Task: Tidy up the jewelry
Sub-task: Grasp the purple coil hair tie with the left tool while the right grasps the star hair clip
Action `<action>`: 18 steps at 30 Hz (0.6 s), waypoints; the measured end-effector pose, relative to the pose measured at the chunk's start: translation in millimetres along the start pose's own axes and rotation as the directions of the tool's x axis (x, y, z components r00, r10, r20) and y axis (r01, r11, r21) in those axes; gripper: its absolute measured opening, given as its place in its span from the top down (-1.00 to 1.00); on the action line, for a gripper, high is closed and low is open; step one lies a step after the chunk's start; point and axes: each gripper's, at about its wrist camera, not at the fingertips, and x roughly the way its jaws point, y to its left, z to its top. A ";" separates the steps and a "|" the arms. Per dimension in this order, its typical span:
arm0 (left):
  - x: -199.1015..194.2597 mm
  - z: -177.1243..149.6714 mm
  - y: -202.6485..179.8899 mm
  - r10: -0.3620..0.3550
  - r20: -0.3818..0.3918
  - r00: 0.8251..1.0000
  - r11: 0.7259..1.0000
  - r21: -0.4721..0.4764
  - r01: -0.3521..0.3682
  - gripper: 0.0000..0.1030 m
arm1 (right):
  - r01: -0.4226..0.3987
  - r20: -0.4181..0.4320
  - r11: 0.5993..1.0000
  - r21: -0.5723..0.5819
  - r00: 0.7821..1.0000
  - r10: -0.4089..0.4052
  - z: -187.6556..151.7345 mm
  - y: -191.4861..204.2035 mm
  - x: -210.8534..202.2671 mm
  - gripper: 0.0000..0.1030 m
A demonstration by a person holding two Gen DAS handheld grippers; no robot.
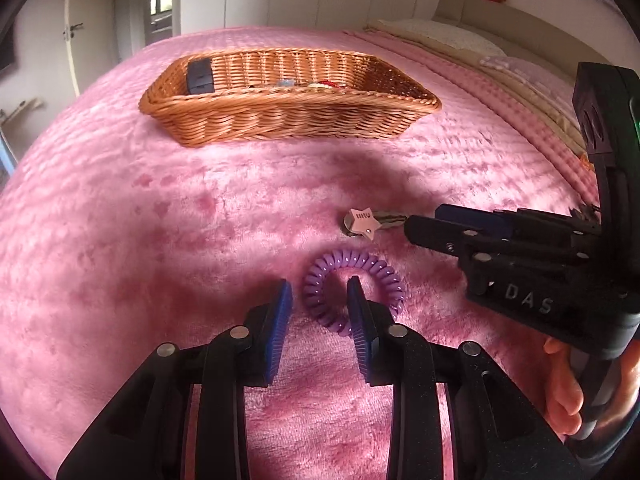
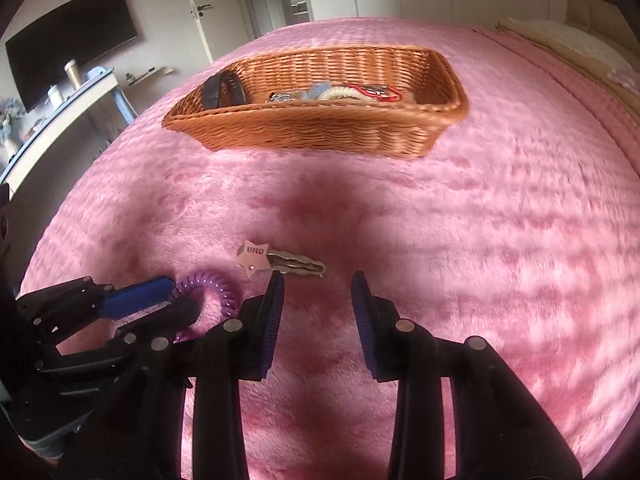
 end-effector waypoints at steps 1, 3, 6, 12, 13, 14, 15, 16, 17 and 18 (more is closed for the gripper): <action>1.1 -0.7 2.0 0.006 0.000 1.000 1.000 -0.006 -0.006 0.73 | 0.005 -0.006 1.000 -0.002 1.000 -0.005 0.0 1.8 3.1 0.38; 0.1 -0.5 5.7 0.002 0.006 1.000 1.000 -0.016 -0.002 0.79 | 0.006 -0.011 1.000 -0.001 1.000 -0.006 2.6 4.1 8.1 0.38; -3.3 0.3 14.5 0.001 0.010 1.000 0.999 -0.042 0.000 0.80 | -0.042 -0.014 0.999 0.029 0.999 0.042 12.3 3.3 13.4 0.38; -15.0 -1.1 45.3 0.076 0.038 0.996 0.993 -0.090 -0.073 0.80 | -0.166 -0.047 0.984 0.071 0.984 0.169 18.2 6.7 22.5 0.38; -17.8 -1.9 52.6 0.092 0.044 0.995 0.991 -0.103 -0.087 0.80 | -0.186 -0.053 0.980 0.068 0.980 0.189 16.5 9.6 21.7 0.38; -19.3 -1.8 57.7 0.103 0.048 0.993 0.989 -0.114 -0.097 0.80 | -0.217 -0.064 0.974 0.061 0.973 0.221 13.1 15.5 20.5 0.38; -21.1 -2.4 65.3 0.109 0.052 0.993 0.986 -0.134 -0.102 0.80 | -0.229 -0.071 0.972 0.048 0.970 0.231 9.5 21.7 19.2 0.38; -22.3 -2.9 72.5 0.098 0.054 0.994 0.984 -0.156 -0.089 0.80 | -0.222 -0.071 0.974 0.033 0.972 0.224 7.0 27.0 17.4 0.38; -22.9 -2.5 76.3 0.084 0.054 0.995 0.983 -0.168 -0.074 0.80 | -0.203 -0.063 0.979 0.017 0.977 0.204 5.1 32.2 15.1 0.38; -23.4 -2.8 79.9 0.066 0.058 0.996 0.982 -0.183 -0.055 0.80 | -0.170 -0.045 0.985 0.004 0.984 0.170 4.1 36.2 11.7 0.38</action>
